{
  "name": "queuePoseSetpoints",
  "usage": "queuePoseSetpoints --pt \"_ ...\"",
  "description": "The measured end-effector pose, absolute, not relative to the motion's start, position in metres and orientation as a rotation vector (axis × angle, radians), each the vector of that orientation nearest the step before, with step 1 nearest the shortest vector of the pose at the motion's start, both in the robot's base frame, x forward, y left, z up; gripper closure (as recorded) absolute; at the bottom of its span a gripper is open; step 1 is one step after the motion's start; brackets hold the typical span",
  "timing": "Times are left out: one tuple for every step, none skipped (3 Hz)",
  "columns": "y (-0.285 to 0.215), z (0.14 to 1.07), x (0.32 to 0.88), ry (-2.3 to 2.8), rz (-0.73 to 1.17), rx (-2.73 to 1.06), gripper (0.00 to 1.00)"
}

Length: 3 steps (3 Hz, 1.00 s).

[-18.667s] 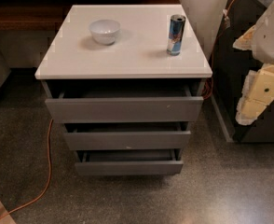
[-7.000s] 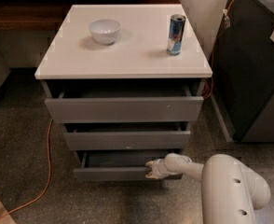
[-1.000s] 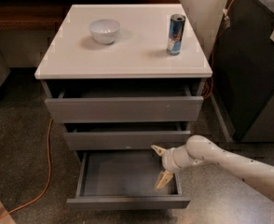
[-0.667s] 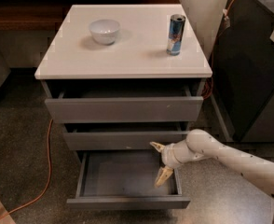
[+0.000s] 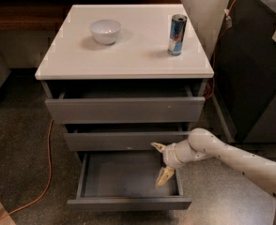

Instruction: Place redbull can into bottom drawer

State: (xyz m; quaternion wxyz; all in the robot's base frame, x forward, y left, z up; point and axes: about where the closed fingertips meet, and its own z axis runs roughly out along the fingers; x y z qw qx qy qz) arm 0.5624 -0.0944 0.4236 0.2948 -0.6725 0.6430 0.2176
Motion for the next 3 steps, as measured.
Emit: queuePoseSetpoints --pt "-0.096 0.453 0.558 1.776 0.615 -1.663 0.0" --pt "-0.097 0.51 0.55 1.764 0.709 -1.506 0.0" --pt "-0.094 0.565 0.544 1.739 0.751 -1.46 0.0"
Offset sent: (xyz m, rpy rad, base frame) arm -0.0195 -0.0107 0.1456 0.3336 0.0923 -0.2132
